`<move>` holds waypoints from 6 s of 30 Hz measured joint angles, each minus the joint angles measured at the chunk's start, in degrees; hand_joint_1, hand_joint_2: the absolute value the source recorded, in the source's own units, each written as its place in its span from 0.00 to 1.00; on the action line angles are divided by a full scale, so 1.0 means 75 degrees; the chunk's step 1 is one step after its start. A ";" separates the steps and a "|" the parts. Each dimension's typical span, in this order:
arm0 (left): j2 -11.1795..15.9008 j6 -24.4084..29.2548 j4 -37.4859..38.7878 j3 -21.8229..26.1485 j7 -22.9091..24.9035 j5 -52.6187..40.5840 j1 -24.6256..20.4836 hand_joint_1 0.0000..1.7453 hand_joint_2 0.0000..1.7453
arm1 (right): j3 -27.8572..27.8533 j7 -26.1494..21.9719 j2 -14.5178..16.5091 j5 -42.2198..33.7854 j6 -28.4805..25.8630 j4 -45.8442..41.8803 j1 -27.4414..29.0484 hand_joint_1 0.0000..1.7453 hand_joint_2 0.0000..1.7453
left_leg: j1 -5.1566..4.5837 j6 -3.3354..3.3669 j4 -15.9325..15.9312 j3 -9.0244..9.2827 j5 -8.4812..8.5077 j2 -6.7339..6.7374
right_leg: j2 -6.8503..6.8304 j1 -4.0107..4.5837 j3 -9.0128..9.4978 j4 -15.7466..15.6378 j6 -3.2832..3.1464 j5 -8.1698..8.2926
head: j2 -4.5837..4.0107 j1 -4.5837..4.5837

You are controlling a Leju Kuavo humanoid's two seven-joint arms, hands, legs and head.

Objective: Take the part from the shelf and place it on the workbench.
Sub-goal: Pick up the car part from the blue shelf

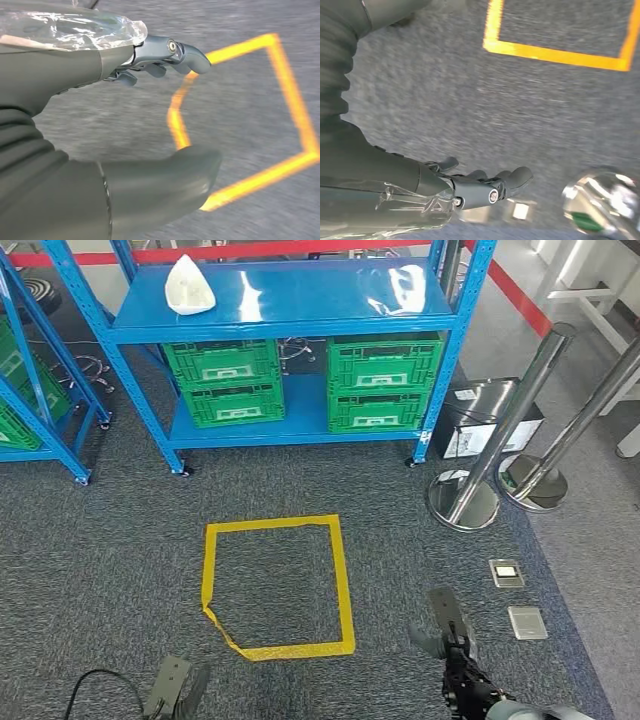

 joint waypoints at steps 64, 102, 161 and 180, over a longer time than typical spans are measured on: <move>0.0651 0.0715 -0.7365 0.1361 -0.0073 -0.1021 0.0596 0.00 0.00 | -0.2055 0.3038 -0.1121 0.6563 -0.0342 -1.0854 0.1378 0.00 1.00 | -0.0045 0.0059 0.0057 -0.0027 -0.0049 0.0001 | -0.0001 -0.0040 0.0001 -0.0008 0.0031 -0.0014 | 0.0000 -0.0018; 0.0643 0.0588 -0.7509 0.1367 -0.0050 -0.1039 0.0474 0.00 0.00 | -0.2134 0.3044 -0.1201 0.6423 -0.0178 -1.1049 0.1442 0.00 0.00 | 0.0002 0.0255 -0.0197 0.0183 -0.0029 -0.0010 | 0.0097 -0.0017 -0.0116 0.1165 0.0141 -0.0708 | 0.0000 -0.0021; 0.0639 0.0445 -0.7522 0.1341 -0.0082 -0.0860 0.0549 0.00 0.00 | -0.2211 0.3215 -0.1263 0.6665 -0.0280 -1.1191 0.1736 0.00 0.00 | -0.0118 0.0250 -0.0127 -0.0150 0.0074 -0.0030 | 0.0155 0.0007 0.0557 0.0038 0.0015 -0.0360 | 0.0000 -0.0133; 0.0651 0.0577 -0.7631 0.1364 0.0004 -0.0969 0.0605 0.00 0.00 | -0.2194 0.3278 -0.1265 0.6769 -0.0151 -1.1177 0.1664 0.00 0.00 | -0.0072 -0.0074 0.1366 -0.0218 -0.0880 -0.0052 | 0.0070 -0.0016 -0.0089 -0.0010 -0.0233 0.0157 | 0.0000 0.0004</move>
